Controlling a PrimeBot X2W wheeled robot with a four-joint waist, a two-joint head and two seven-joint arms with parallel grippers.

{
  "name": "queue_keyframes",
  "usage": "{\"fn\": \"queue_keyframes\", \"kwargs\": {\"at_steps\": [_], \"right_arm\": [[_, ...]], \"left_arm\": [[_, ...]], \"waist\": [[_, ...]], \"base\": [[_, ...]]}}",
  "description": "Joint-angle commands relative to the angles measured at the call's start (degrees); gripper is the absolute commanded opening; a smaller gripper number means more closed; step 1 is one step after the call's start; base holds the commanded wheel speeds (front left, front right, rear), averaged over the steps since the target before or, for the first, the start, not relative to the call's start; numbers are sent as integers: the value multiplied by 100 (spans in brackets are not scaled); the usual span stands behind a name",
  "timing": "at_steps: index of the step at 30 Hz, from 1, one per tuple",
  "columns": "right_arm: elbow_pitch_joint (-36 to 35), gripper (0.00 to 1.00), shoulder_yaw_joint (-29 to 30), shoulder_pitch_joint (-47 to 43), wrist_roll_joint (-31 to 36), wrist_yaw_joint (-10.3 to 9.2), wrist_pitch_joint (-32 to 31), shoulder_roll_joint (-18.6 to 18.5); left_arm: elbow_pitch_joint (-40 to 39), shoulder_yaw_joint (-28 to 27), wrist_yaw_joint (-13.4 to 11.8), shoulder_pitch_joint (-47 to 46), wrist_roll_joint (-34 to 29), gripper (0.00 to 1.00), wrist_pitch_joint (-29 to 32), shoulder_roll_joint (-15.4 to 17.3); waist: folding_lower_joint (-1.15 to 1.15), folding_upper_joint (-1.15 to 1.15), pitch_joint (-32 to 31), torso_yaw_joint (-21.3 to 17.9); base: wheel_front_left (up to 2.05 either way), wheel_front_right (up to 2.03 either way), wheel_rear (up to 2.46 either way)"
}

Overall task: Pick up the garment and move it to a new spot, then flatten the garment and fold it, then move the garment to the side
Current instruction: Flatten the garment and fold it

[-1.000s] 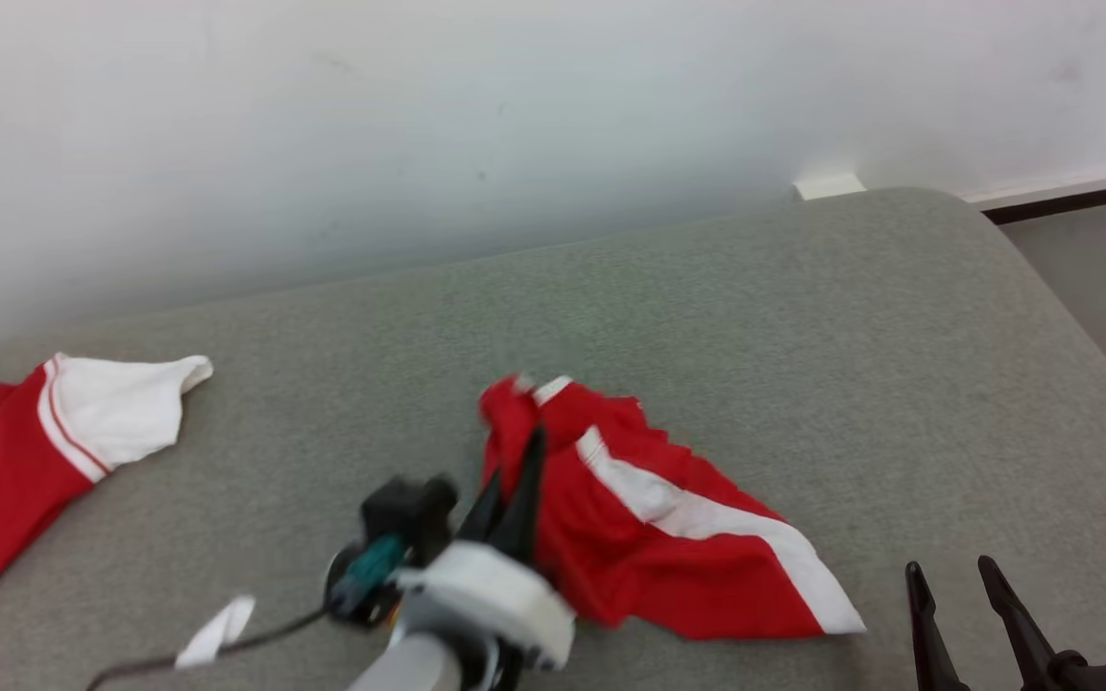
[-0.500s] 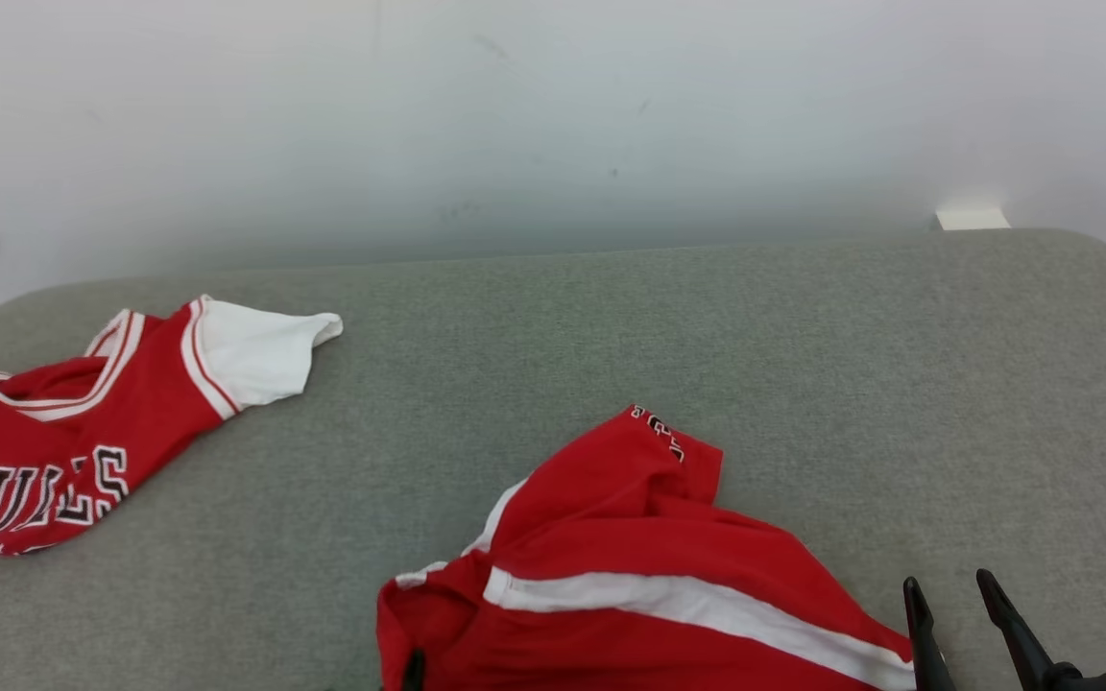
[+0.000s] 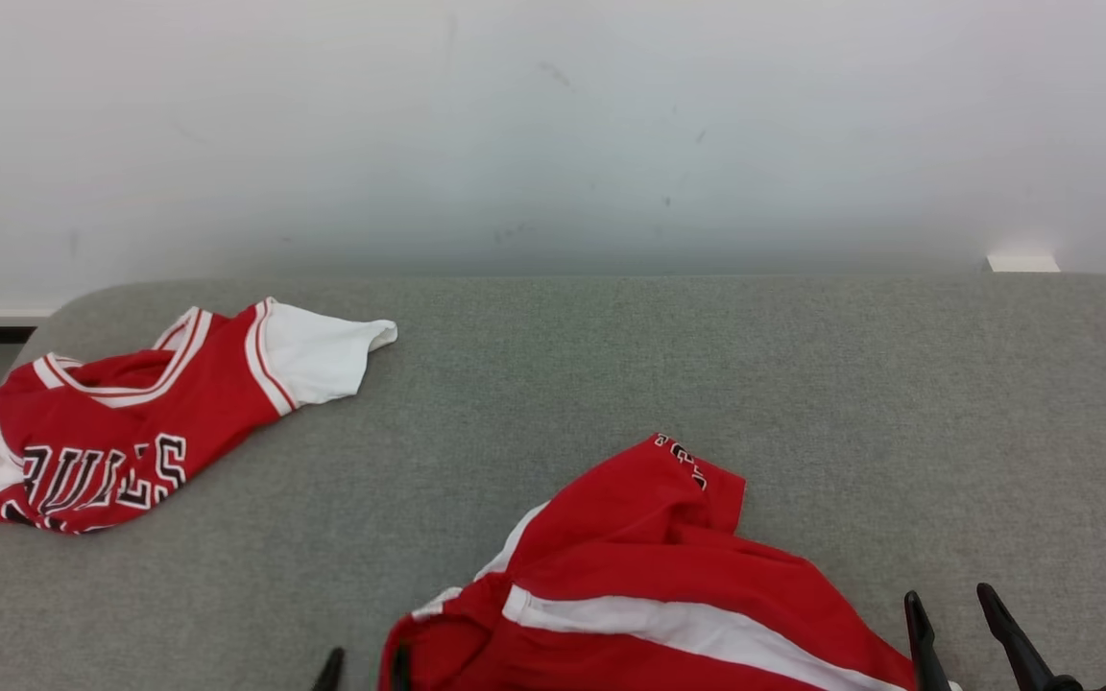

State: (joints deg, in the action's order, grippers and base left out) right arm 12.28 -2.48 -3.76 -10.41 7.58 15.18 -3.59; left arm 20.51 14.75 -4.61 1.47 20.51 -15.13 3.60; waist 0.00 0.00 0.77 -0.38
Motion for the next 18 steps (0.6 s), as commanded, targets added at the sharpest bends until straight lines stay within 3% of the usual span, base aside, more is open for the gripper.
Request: {"fn": "queue_keyframes", "kwargs": {"at_steps": [1,8,12,18], "right_arm": [[-29,100,16,-74,-7,-17,-6,-30],[-111,100,70,-58,-14,-17,-6,-36],[-109,100,23,-17,-27,-17,-6,-28],[-73,100,-46,48,-62,-17,-6,4]], "left_arm": [[-159,-129,-32,153,-193,100,-2,49],[-1073,-741,-121,397,-602,100,-2,270],[-1360,-599,236,166,-677,100,-2,366],[-1008,-151,827,-231,-441,100,497,369]], "waist": [[0,0,-25,-18],[0,0,-93,-186],[0,0,-95,-325],[0,0,-57,-639]], "base": [[0,0,0],[0,0,0],[0,0,0],[0,0,0]]}}
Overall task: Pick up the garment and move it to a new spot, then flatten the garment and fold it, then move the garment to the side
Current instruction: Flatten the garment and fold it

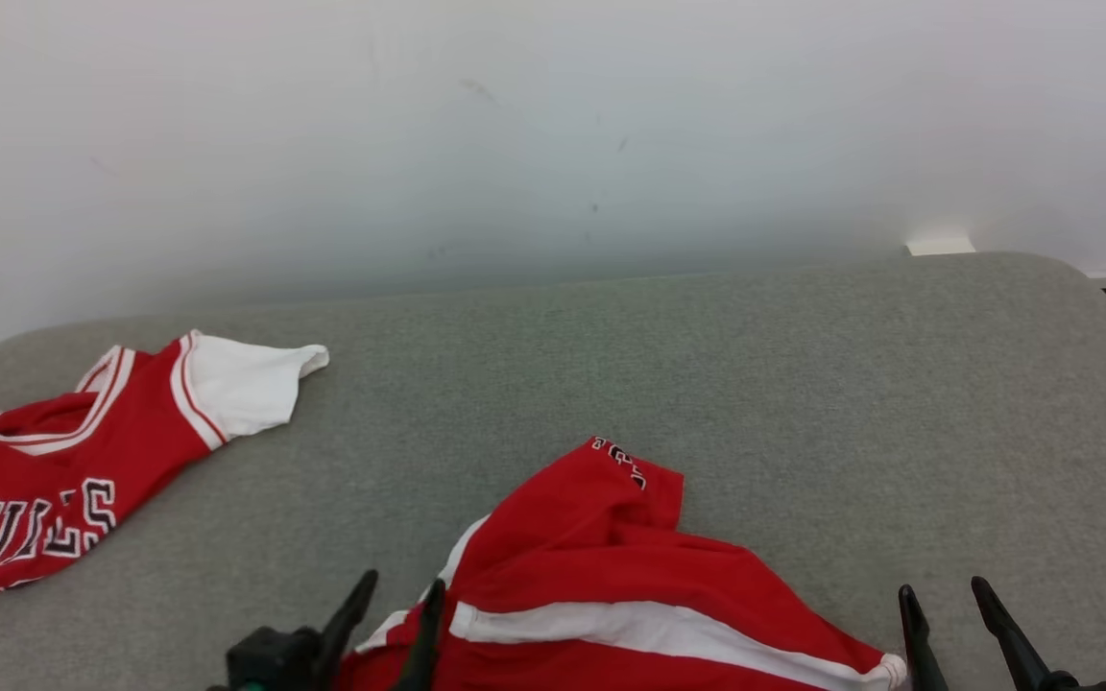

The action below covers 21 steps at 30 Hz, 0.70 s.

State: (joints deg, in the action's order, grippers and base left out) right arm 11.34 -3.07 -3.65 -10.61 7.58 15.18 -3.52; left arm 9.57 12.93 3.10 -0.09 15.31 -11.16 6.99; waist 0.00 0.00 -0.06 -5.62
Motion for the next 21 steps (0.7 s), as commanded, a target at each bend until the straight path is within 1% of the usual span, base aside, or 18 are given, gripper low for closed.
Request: {"fn": "queue_keyframes", "kwargs": {"at_steps": [1,2,5,6,7,10,15,18,21], "right_arm": [[26,100,11,43,-49,-17,-6,1],[26,100,11,43,-49,-17,-6,1],[34,100,17,50,-47,-17,-6,12],[35,100,17,58,-46,-17,-6,13],[22,100,47,74,-63,-17,-6,18],[16,100,42,70,-64,-16,-6,26],[13,100,67,42,-67,-17,-6,37],[16,100,63,42,-71,-17,-6,42],[13,100,84,46,-69,-17,-6,44]], "left_arm": [[194,117,125,-115,149,100,268,37],[194,117,125,-115,149,100,268,37],[504,334,296,-269,340,100,724,121],[593,402,339,-331,366,100,851,197],[738,507,386,-404,598,100,1077,267],[804,553,412,-477,739,100,1190,359],[924,741,438,-566,1225,100,1457,547],[917,822,440,-585,1328,100,1413,645],[870,899,439,-582,1486,100,1377,649]], "waist": [[0,0,36,-168],[0,0,36,-168],[0,0,68,-324],[0,0,88,-378],[0,0,127,-461],[0,0,158,-526],[0,0,195,-598],[0,0,196,-613],[0,0,195,-599]], "base": [[0,0,0],[0,0,0],[0,0,0],[0,0,0],[0,0,0],[0,0,0],[0,0,0],[0,0,0],[0,0,0]]}}
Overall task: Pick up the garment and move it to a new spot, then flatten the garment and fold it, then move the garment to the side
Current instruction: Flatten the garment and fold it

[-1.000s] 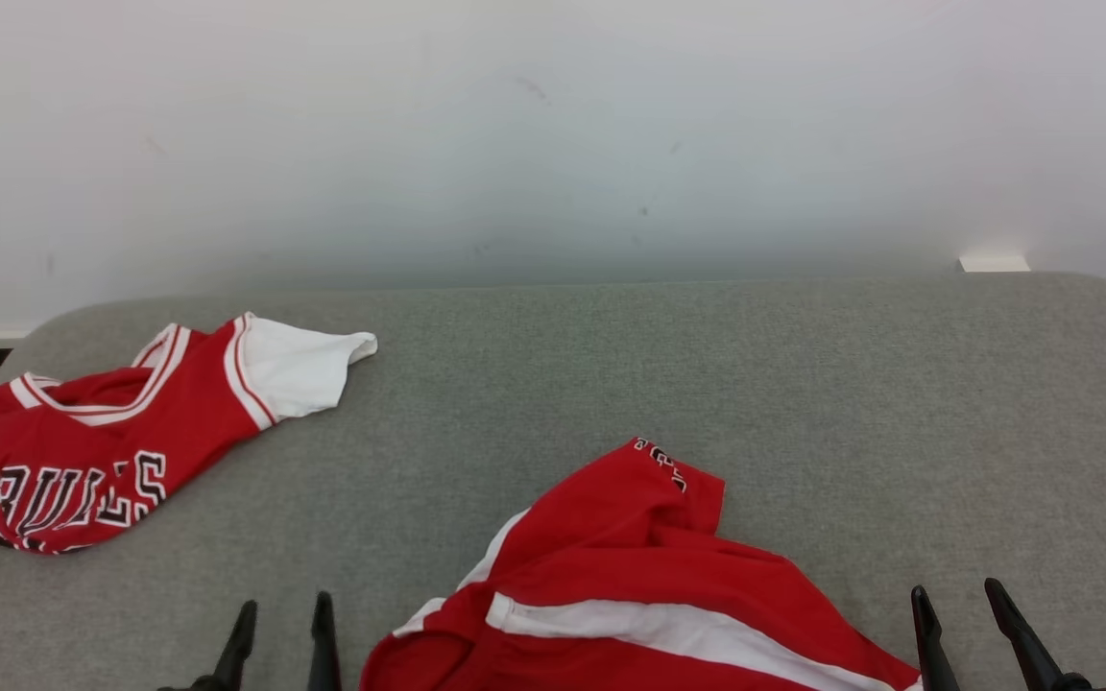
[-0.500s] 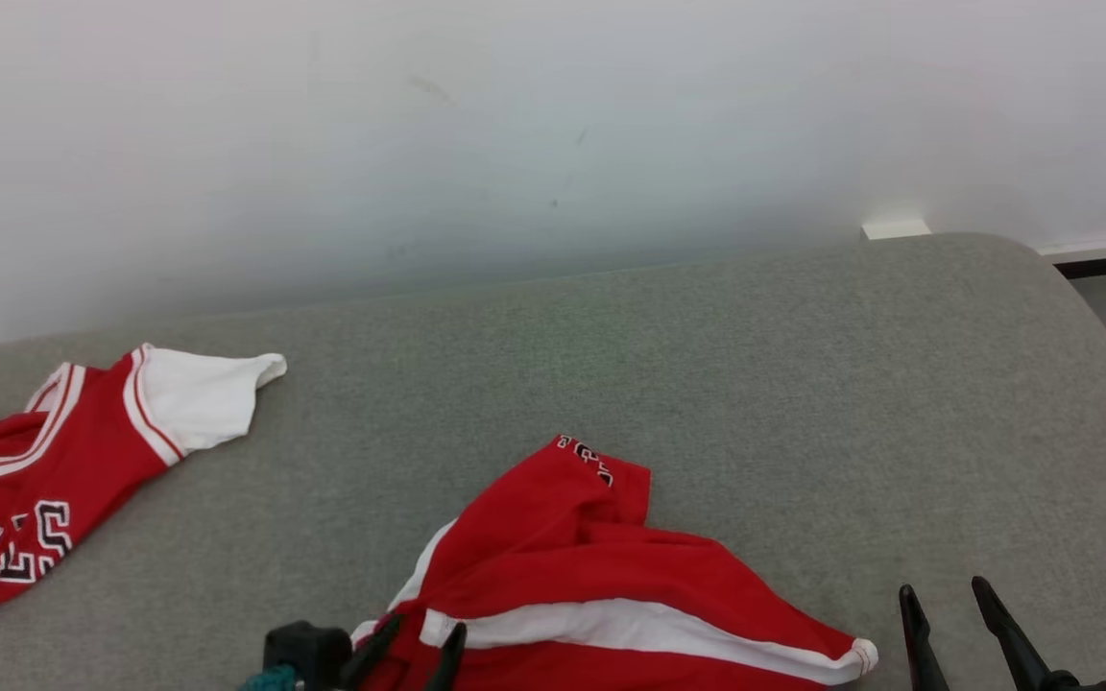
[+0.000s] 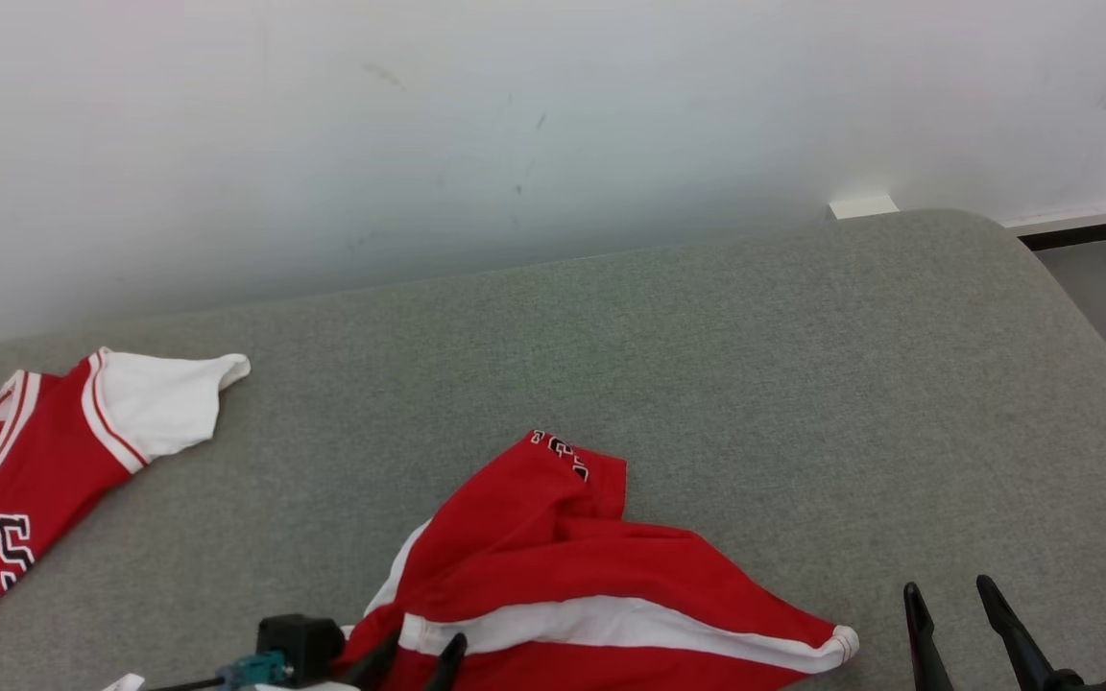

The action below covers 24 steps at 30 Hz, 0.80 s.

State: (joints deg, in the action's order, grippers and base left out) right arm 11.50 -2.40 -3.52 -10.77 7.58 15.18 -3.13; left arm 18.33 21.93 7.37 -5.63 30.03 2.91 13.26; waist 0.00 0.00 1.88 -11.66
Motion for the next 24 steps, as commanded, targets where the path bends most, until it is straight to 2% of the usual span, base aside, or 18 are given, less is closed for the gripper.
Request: {"fn": "queue_keyframes", "kwargs": {"at_steps": [1,2,3,4,8,14,21,24], "right_arm": [[-3,100,17,34,-47,-17,-6,6],[-3,100,18,38,-41,-17,-6,8],[-4,100,23,44,-39,-17,-6,9],[-5,100,29,54,-39,-17,-6,9],[2,100,18,76,-22,-17,-6,11],[10,100,-22,119,-9,-17,-6,14],[61,100,-112,253,-32,-17,-6,12],[58,100,-148,316,-68,-17,-6,14]], "left_arm": [[-20,43,13,-28,60,100,-21,44],[-25,86,13,-31,90,82,-13,62],[-36,150,14,-38,134,8,-3,70],[-46,240,14,-45,169,0,36,84],[-140,396,13,-128,361,0,-35,152],[-386,300,14,-614,696,0,1,315],[-546,126,14,-1984,969,0,398,592],[-414,48,8,-2715,859,0,540,720]], "waist": [[0,0,3,13],[0,0,6,22],[0,0,13,33],[0,0,19,43],[0,0,30,70],[0,0,57,40],[0,0,132,-186],[0,0,238,-350]], "base": [[0,0,0],[0,0,0],[0,0,0],[0,0,0],[0,0,0],[0,0,0],[0,0,0],[0,0,0]]}}
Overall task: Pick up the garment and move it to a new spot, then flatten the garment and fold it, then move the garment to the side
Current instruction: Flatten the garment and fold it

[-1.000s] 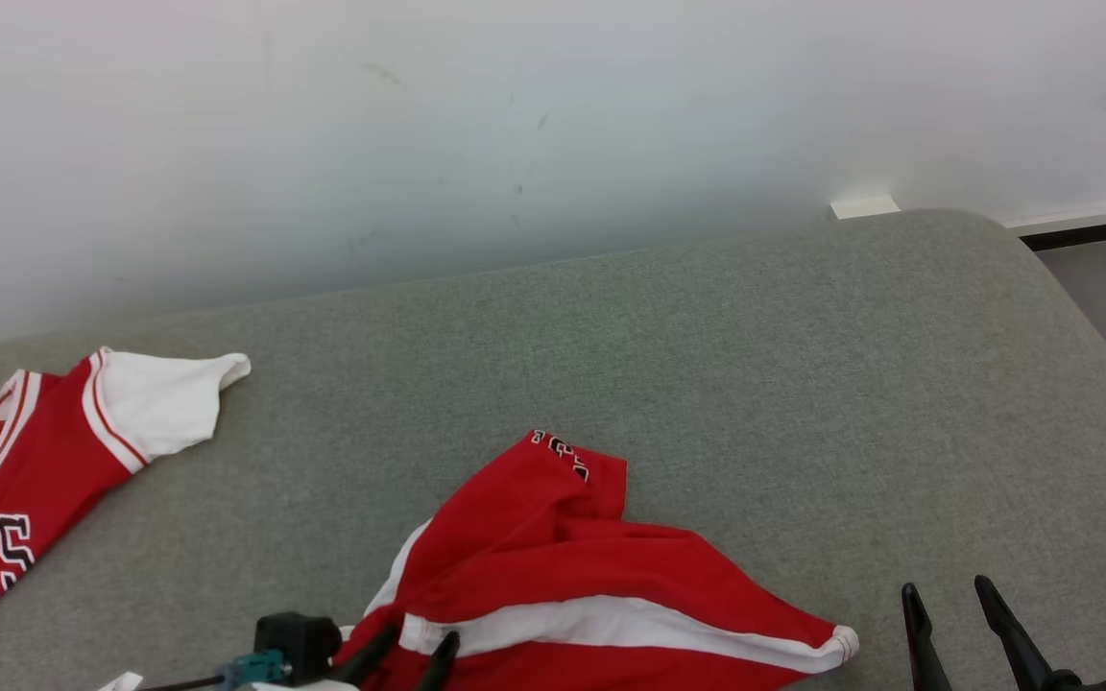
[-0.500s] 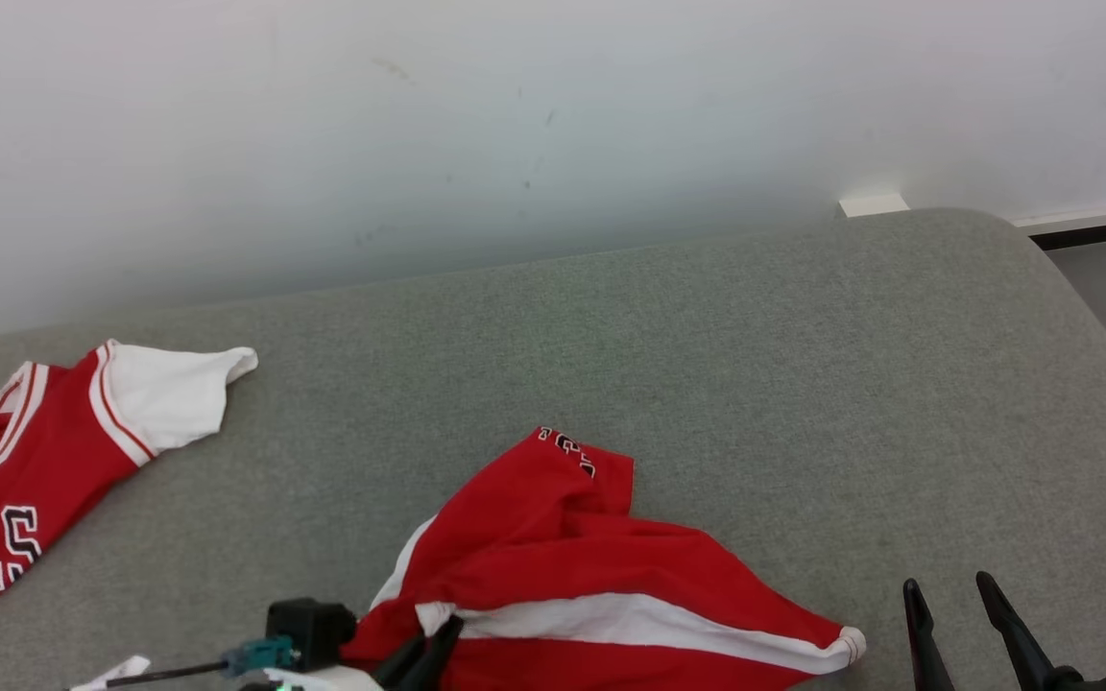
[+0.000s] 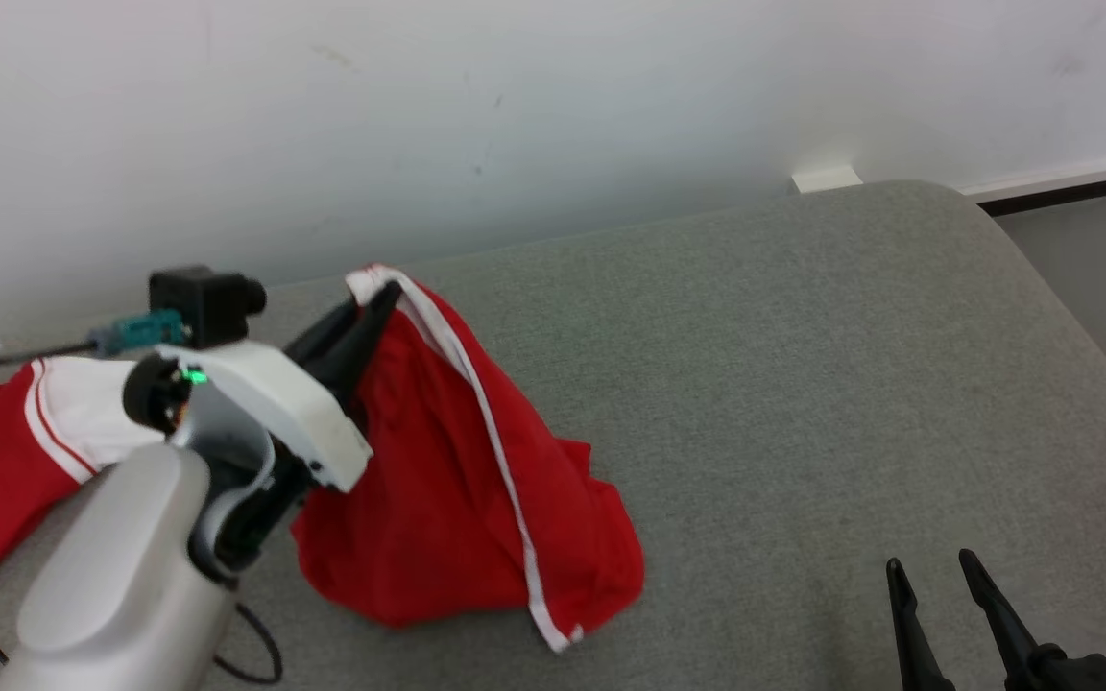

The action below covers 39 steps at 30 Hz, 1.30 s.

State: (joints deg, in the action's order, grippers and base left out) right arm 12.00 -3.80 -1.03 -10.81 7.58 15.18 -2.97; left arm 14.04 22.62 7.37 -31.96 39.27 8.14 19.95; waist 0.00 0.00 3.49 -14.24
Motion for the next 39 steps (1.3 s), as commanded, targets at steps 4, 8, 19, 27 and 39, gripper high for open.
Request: {"fn": "queue_keyframes", "kwargs": {"at_steps": [4,8,19,27,39], "right_arm": [[30,100,-37,96,-127,-16,-6,2],[47,100,-87,139,-212,-17,-6,2],[39,100,-24,168,-299,-17,-6,3],[28,100,109,-41,-211,-17,-6,2],[-1,100,184,-164,-38,-17,-6,2]], "left_arm": [[299,-42,-84,-965,-291,0,84,61],[599,-71,-184,-1685,-593,0,-139,22],[1214,-8,-568,-2437,-1018,0,-1221,-536],[660,170,-832,-1070,-897,0,-1604,-783],[-637,586,-1474,2750,-508,0,-1383,-391]], "waist": [[0,0,207,-294],[0,0,299,-474],[0,0,309,-563],[0,0,159,-222],[0,0,-6,576]], "base": [[0,0,0],[0,0,0],[0,0,0],[0,0,0],[0,0,0]]}}
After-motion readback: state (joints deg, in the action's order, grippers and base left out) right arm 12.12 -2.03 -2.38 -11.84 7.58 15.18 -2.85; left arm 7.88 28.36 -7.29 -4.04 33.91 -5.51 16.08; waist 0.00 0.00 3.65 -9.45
